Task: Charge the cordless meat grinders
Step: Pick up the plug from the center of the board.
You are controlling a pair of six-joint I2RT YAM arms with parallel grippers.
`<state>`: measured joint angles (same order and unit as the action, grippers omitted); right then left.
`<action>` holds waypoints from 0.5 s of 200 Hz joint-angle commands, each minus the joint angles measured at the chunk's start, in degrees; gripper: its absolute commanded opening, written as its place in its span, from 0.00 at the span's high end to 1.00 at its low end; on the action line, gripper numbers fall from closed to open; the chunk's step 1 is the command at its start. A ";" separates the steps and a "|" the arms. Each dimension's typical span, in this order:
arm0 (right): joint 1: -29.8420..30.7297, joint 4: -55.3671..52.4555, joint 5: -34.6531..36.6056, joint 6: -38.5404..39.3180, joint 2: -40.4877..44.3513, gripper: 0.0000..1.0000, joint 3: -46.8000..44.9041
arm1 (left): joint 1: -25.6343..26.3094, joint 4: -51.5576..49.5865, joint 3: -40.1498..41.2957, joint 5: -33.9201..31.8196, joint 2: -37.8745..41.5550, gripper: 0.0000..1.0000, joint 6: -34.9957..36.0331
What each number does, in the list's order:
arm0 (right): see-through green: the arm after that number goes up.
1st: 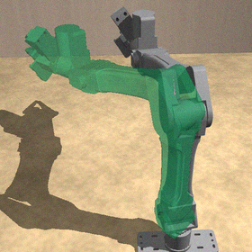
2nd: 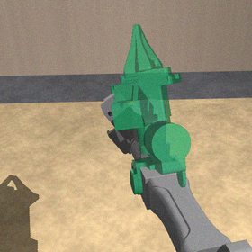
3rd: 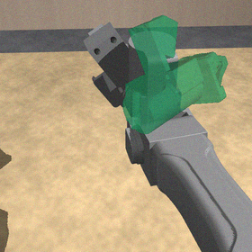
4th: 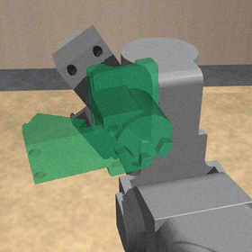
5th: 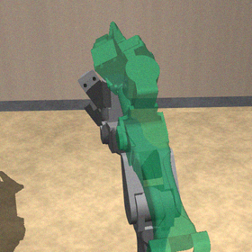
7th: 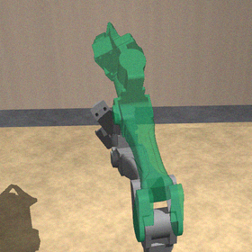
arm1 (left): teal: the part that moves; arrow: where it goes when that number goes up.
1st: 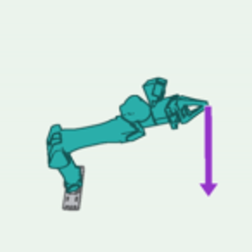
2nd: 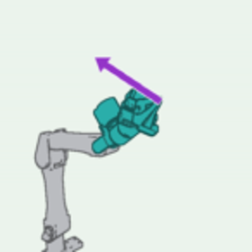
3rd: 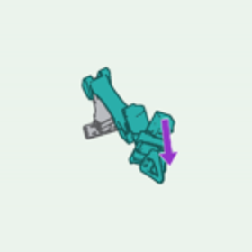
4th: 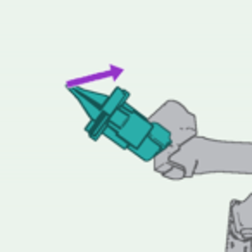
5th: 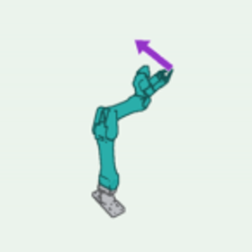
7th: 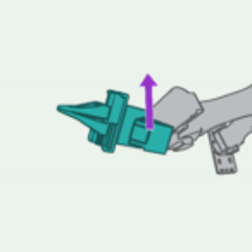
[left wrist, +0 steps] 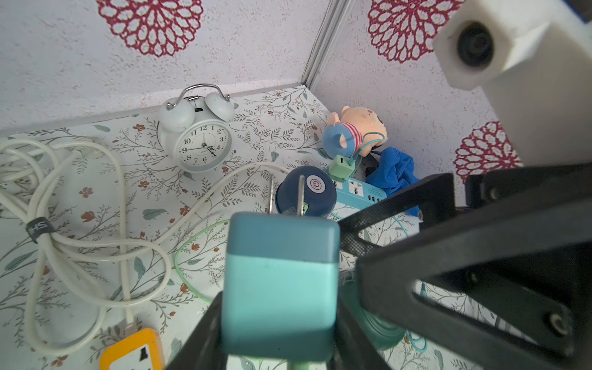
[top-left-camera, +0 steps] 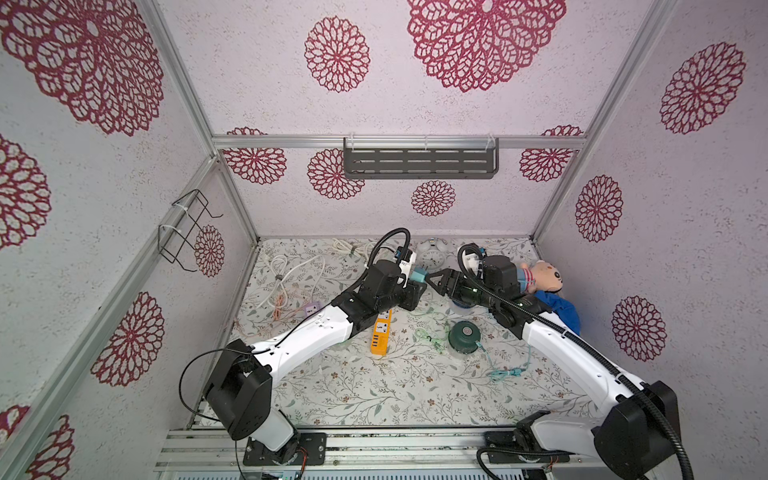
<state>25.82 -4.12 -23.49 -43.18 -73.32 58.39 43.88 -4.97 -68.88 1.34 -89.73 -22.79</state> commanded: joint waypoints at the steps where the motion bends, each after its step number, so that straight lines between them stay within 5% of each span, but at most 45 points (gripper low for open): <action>1: 0.28 2.44 -1.47 -0.68 -0.49 0.37 2.69 | 0.77 2.80 0.15 1.32 0.53 0.59 -0.59; 100: 0.41 5.92 -4.62 -3.13 -1.92 0.57 2.96 | 0.81 3.04 0.81 3.42 0.91 0.59 -1.03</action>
<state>25.93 -1.10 -26.48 -44.99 -75.55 59.55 44.12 -4.12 -68.49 4.23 -89.73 -22.96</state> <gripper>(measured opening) 0.451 0.445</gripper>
